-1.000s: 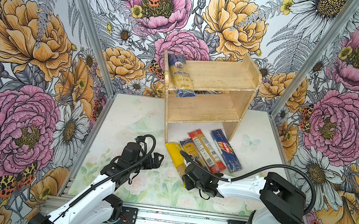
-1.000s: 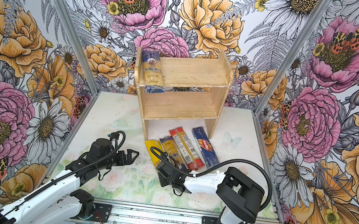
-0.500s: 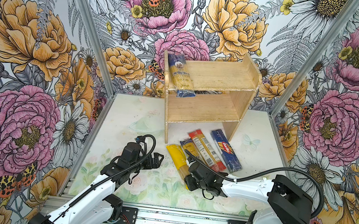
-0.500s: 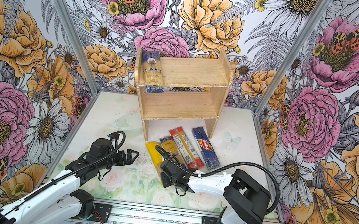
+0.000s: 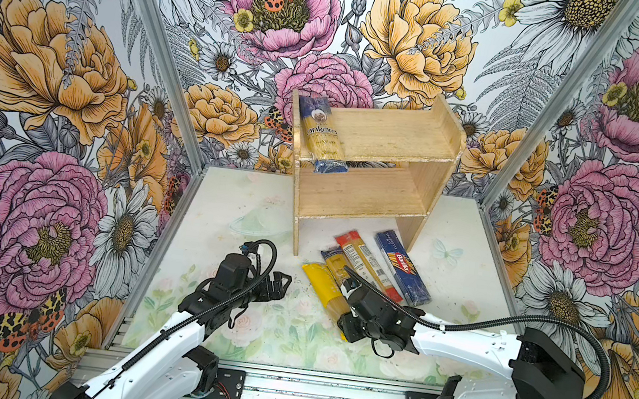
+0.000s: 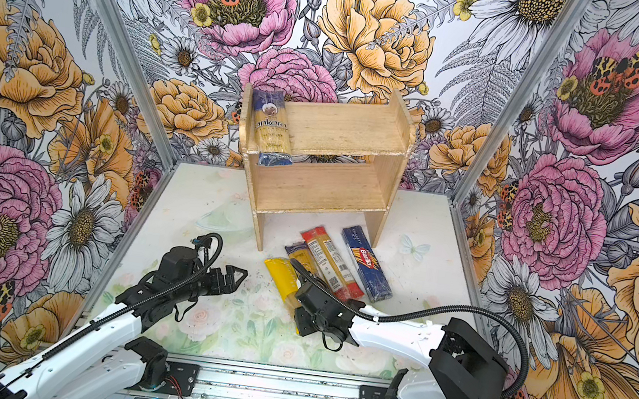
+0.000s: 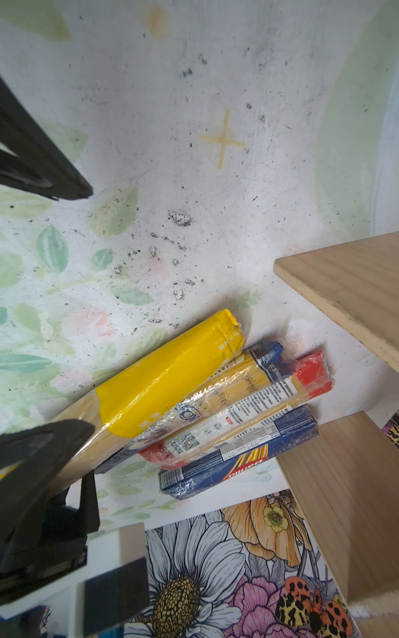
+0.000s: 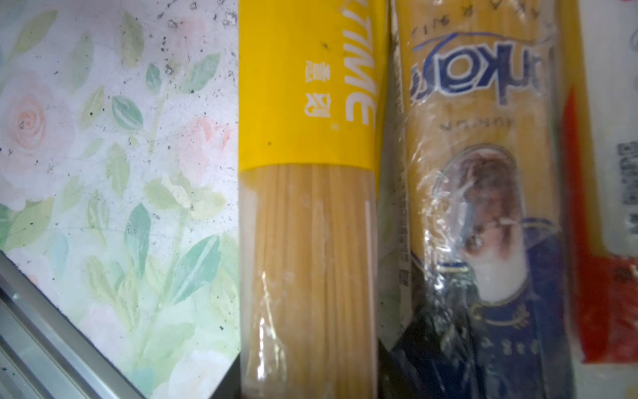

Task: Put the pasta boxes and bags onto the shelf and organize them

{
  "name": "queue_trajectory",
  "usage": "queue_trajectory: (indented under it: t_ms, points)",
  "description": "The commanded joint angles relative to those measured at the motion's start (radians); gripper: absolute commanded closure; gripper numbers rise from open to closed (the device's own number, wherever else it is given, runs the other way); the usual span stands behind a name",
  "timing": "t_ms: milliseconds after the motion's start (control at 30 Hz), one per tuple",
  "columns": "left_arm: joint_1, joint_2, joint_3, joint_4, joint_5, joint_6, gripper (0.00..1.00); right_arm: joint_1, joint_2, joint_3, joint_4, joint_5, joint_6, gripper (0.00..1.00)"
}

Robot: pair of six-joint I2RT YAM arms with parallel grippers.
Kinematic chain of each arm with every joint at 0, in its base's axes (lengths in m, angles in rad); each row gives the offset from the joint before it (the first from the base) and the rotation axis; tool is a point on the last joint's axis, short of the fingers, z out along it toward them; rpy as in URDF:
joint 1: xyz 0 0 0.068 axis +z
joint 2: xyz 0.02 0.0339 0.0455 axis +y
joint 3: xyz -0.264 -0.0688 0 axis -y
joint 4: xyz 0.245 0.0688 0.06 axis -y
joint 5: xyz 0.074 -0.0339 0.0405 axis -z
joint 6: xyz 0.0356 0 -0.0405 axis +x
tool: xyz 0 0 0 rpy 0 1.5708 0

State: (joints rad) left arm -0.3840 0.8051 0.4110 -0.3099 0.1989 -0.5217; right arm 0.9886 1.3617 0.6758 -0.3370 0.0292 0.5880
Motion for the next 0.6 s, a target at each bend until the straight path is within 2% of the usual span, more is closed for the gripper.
queue_trajectory:
  t_ms: [0, 167, 567]
  points:
    - [-0.002, 0.000, -0.010, 0.012, -0.007, 0.007, 0.01, -0.016, -0.069, 0.009, -0.009, 0.017, 0.035, 1.00]
    - [-0.002, 0.007, -0.010, 0.019, -0.006, 0.009, 0.01, -0.028, -0.084, 0.020, -0.031, -0.002, 0.027, 1.00]
    - [-0.001, 0.011, -0.017, 0.025, -0.004, 0.014, 0.01, -0.036, -0.107, 0.067, -0.063, 0.034, -0.048, 1.00]
